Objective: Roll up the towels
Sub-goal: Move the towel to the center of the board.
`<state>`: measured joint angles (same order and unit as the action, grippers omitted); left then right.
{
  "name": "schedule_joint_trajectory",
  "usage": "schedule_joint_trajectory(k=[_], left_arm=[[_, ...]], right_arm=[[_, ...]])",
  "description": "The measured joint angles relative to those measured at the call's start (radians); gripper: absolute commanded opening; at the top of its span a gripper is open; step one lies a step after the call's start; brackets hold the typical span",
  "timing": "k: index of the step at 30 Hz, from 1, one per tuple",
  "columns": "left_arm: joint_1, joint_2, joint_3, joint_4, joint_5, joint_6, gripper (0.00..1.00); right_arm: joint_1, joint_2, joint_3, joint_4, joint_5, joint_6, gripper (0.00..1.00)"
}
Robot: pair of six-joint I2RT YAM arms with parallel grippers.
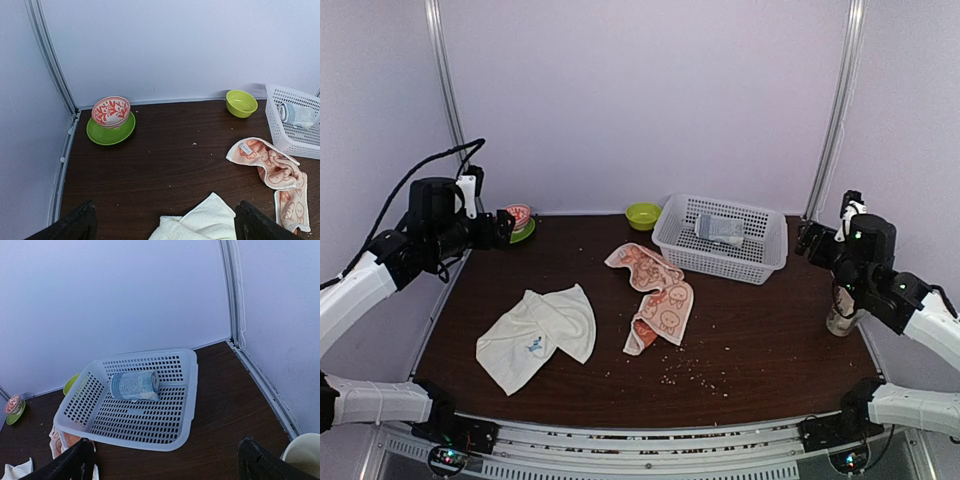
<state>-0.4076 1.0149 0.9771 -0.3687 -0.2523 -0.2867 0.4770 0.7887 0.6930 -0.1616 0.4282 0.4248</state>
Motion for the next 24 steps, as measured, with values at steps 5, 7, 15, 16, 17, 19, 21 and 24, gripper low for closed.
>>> schedule_joint_trajectory(k=[5,7,15,16,17,19,21,24], left_arm=[[0.0,-0.012,0.0,0.0,-0.019,-0.008,0.98],[0.0,-0.024,0.0,0.0,-0.027,-0.012,0.98],[0.0,-0.109,-0.029,0.025,-0.035,-0.027,0.98],[0.0,-0.119,-0.037,0.03,-0.035,-0.027,0.98],[0.0,-0.129,-0.044,0.032,-0.035,-0.027,0.98],[0.0,-0.142,-0.054,0.032,-0.035,-0.027,0.97],[0.0,-0.146,-0.056,0.033,-0.032,-0.027,0.97],[0.0,-0.145,-0.056,0.035,-0.024,-0.028,0.97]], right_arm=[[0.027,0.019,0.003,0.008,-0.089,-0.011,0.99],[0.077,0.055,0.014,0.0,-0.089,-0.014,0.98],[0.407,0.411,0.169,-0.053,-0.177,0.035,0.82],[0.433,0.465,0.193,-0.056,-0.201,0.053,0.79],[0.454,0.514,0.215,-0.06,-0.22,0.063,0.75],[0.489,0.594,0.251,-0.078,-0.248,0.085,0.71],[0.523,0.672,0.293,-0.095,-0.279,0.109,0.7],[0.568,0.774,0.36,-0.127,-0.316,0.122,0.67]])
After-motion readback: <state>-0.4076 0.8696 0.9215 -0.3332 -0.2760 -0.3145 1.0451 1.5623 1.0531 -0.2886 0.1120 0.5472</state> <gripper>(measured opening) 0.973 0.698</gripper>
